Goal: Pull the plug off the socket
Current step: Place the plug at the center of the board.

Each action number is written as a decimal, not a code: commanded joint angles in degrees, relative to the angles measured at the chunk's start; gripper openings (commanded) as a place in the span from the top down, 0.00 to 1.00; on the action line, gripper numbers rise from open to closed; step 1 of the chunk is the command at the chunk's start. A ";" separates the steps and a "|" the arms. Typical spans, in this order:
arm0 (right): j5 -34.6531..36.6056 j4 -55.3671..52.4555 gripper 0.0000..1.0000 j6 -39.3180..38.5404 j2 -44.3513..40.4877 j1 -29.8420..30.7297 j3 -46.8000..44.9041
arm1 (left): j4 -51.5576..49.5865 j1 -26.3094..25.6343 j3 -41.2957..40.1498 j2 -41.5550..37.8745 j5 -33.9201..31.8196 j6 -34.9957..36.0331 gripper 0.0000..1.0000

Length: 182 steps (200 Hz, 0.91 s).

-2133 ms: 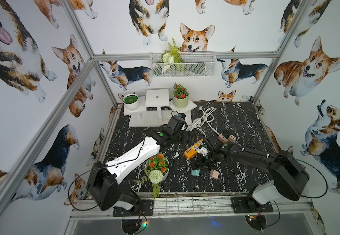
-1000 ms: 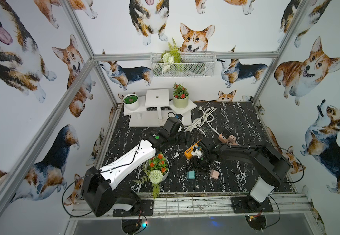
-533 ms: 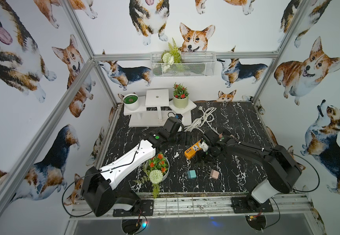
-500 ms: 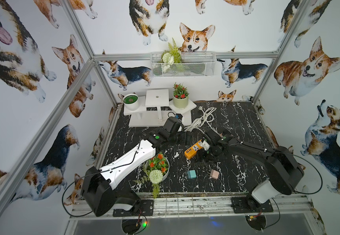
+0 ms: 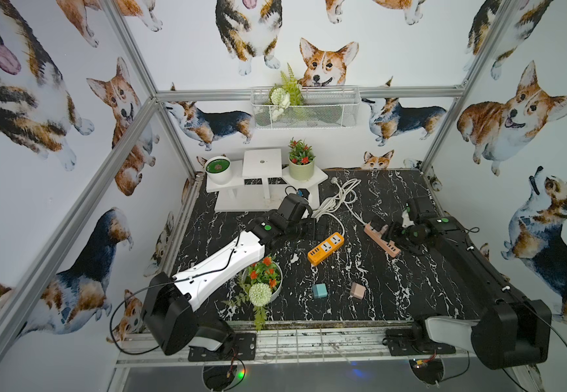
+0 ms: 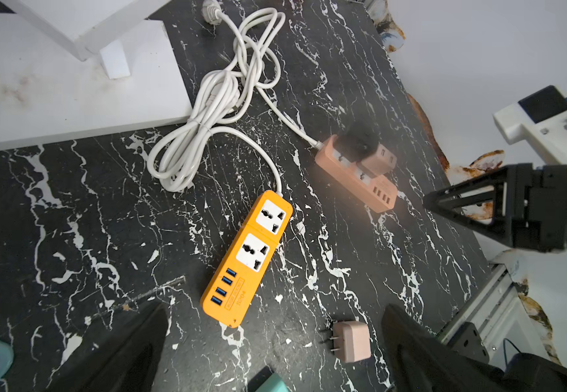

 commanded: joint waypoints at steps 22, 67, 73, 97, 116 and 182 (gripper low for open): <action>5.79 -7.47 0.36 7.57 8.45 -9.29 3.10 | 1.91 -1.66 1.44 1.68 1.03 -0.15 0.00; 8.06 -7.56 0.36 12.09 21.51 -10.32 12.41 | 1.58 -5.12 4.14 4.64 0.87 -0.87 0.00; 7.49 -7.63 0.38 12.38 23.49 -10.48 13.71 | 1.41 -5.54 4.58 5.22 1.09 -1.09 0.00; 4.90 -8.35 0.41 13.06 30.84 -10.54 19.36 | 1.48 -7.26 6.43 7.32 1.31 -1.39 0.00; 2.51 -8.27 0.41 13.60 35.64 -10.54 22.47 | 1.56 -7.74 7.37 8.26 1.51 -1.87 0.00; -7.02 -4.83 0.45 15.36 40.31 -9.22 20.35 | 1.56 -7.76 7.56 9.06 2.09 -1.21 0.00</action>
